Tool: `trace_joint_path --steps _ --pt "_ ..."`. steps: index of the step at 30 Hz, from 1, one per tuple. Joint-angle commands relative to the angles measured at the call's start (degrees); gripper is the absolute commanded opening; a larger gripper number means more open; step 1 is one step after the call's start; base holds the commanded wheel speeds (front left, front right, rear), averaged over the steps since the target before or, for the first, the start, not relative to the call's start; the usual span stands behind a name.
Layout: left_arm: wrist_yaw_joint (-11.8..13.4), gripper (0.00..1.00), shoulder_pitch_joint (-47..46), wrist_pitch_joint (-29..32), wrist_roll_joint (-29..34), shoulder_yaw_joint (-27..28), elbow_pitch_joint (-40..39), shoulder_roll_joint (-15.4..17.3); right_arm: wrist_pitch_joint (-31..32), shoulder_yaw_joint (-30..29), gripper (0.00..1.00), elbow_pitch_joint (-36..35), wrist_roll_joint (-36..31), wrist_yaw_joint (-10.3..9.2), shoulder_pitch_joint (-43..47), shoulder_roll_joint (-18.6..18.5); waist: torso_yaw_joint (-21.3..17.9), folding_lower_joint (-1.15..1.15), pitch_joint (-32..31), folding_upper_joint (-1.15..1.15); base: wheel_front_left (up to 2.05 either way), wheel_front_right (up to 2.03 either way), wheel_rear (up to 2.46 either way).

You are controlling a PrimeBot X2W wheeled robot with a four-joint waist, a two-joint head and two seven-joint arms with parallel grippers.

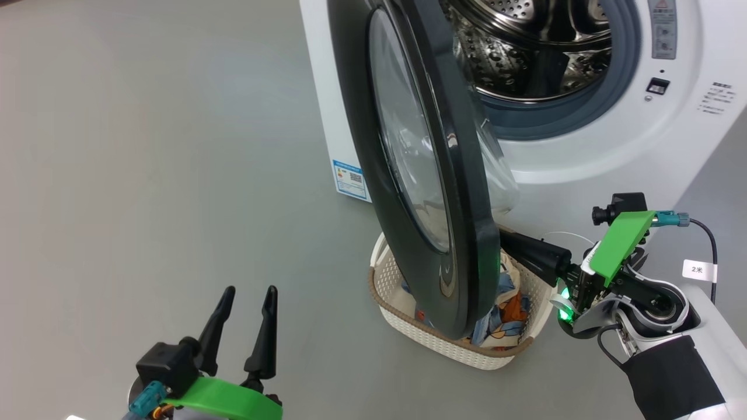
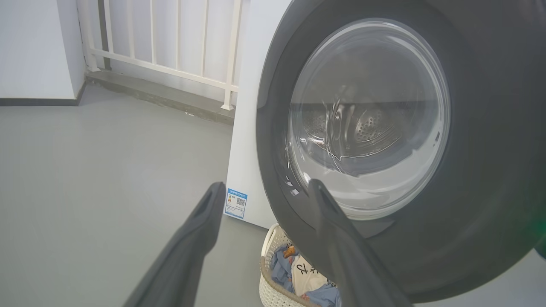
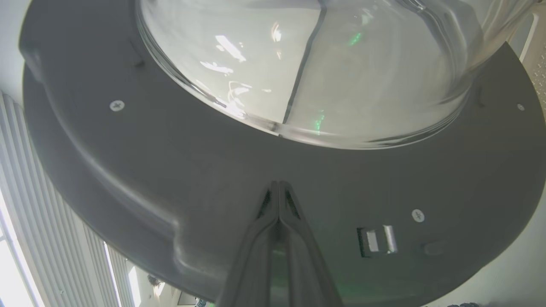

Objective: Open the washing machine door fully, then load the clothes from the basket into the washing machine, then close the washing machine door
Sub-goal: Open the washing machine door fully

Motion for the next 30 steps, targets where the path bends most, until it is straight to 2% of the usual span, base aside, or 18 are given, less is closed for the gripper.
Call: trace_joint_path --steps 1,3,4,5,7,8,13,17,23,30 --pt "0.02 1.0 -0.5 -0.37 0.28 1.54 -0.99 1.03 0.02 0.25 0.0 -1.83 -0.8 0.26 -0.36 0.38 -0.95 0.0 -0.37 0.0 0.0 0.0 0.0" --pt "0.02 1.0 -0.46 -0.37 0.29 1.55 -0.92 1.2 -0.24 -0.1 0.0 -2.26 -1.16 0.26 -0.36 0.49 -1.85 0.0 -0.7 0.0 0.0 0.0 0.0" --pt "0.02 1.0 -0.45 -0.37 0.3 1.54 -0.9 1.3 -0.52 -0.34 0.06 -2.59 -1.36 0.26 -0.35 0.54 -2.34 0.0 -0.91 0.0 0.0 0.0 0.0" --pt "0.02 1.0 -0.42 -0.37 0.31 1.55 -0.88 1.41 -0.83 -0.6 0.25 -2.94 -1.54 0.26 -0.3 0.62 -2.87 0.0 -1.17 0.0 0.0 0.0 0.0" --pt "0.02 1.0 -0.35 -0.37 0.37 1.63 -0.83 1.68 -1.51 -1.17 0.48 -3.8 -1.86 0.26 -0.1 0.79 -4.01 0.0 -1.79 0.0 0.0 0.0 0.0" --pt "0.02 1.0 -0.3 -0.37 0.38 1.69 -0.81 1.81 -1.97 -1.44 1.0 -4.37 -2.14 0.26 -0.01 0.82 -4.64 0.0 -2.08 0.0 0.0 0.0 0.0" --pt "0.02 1.0 0.02 -0.37 0.43 2.18 -0.82 2.36 -5.6 -2.26 1.0 -8.2 -5.16 0.26 0.65 0.24 -8.03 0.0 -3.2 0.0 0.0 0.0 0.0" --pt "0.02 1.0 0.19 -0.37 0.52 3.32 -1.11 2.63 -11.99 -1.39 1.0 -12.59 -10.82 0.26 1.46 -1.28 -11.01 0.0 -3.39 0.0 0.0 0.0 0.0" --pt "0.02 1.0 0.43 -0.37 0.96 5.54 -1.95 2.95 -22.64 2.95 1.0 -17.44 -18.44 0.26 2.97 -4.7 -15.92 0.0 -3.24 0.0 0.0 0.0 0.0" --pt "0.02 1.0 0.83 -0.37 1.52 8.0 -3.11 2.9 -33.34 8.0 1.0 -20.02 -23.0 0.26 4.14 -8.71 -20.51 0.0 -3.09 0.0 0.0 0.0 0.0"
